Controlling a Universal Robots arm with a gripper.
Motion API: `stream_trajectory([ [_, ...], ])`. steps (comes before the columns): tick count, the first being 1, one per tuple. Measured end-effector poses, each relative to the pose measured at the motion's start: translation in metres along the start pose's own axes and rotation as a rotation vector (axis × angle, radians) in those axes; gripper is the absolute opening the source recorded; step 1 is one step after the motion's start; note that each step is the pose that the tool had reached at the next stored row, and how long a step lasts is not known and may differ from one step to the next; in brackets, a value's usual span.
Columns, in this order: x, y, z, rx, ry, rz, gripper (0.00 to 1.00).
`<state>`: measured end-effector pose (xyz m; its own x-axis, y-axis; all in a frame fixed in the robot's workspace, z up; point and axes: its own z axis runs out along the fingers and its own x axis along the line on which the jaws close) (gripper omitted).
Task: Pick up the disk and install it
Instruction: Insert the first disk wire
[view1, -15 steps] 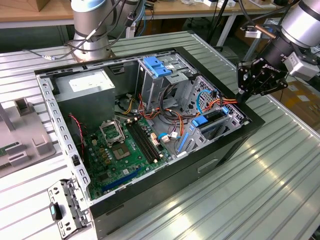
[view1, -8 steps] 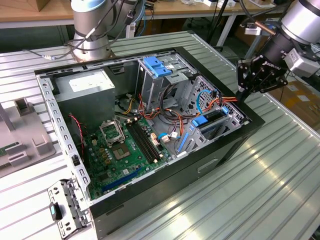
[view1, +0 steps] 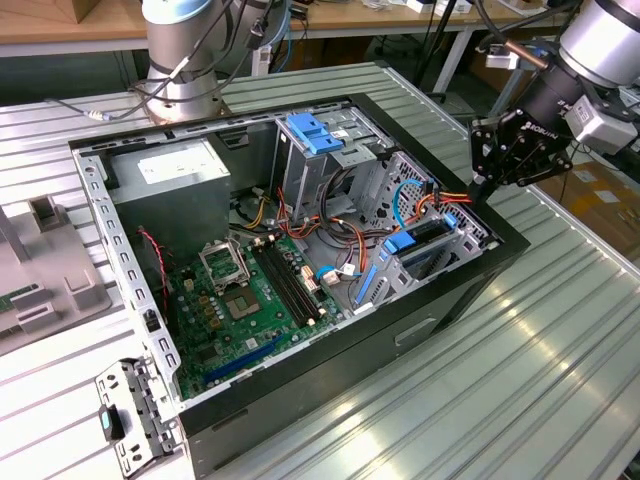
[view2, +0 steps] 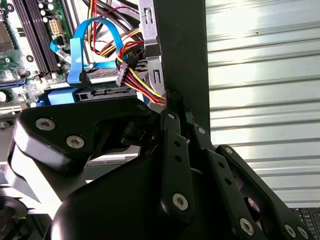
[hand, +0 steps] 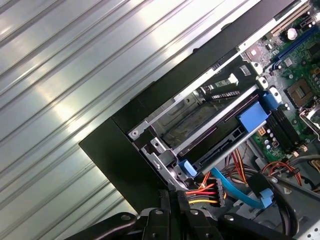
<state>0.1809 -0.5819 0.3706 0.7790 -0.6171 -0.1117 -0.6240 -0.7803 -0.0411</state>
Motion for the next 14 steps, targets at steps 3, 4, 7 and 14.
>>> stream_trajectory([
  [3,-0.0018,0.0014,0.0001,0.0,0.0,0.0,0.17],
  [4,-0.0024,0.0019,0.0001,-0.0001,0.0001,0.0,0.17],
  [7,-0.0055,0.0044,0.0004,0.0001,-0.0001,0.0,0.17],
  [14,-0.0124,0.01,0.001,0.0004,-0.0003,0.0,0.17],
])
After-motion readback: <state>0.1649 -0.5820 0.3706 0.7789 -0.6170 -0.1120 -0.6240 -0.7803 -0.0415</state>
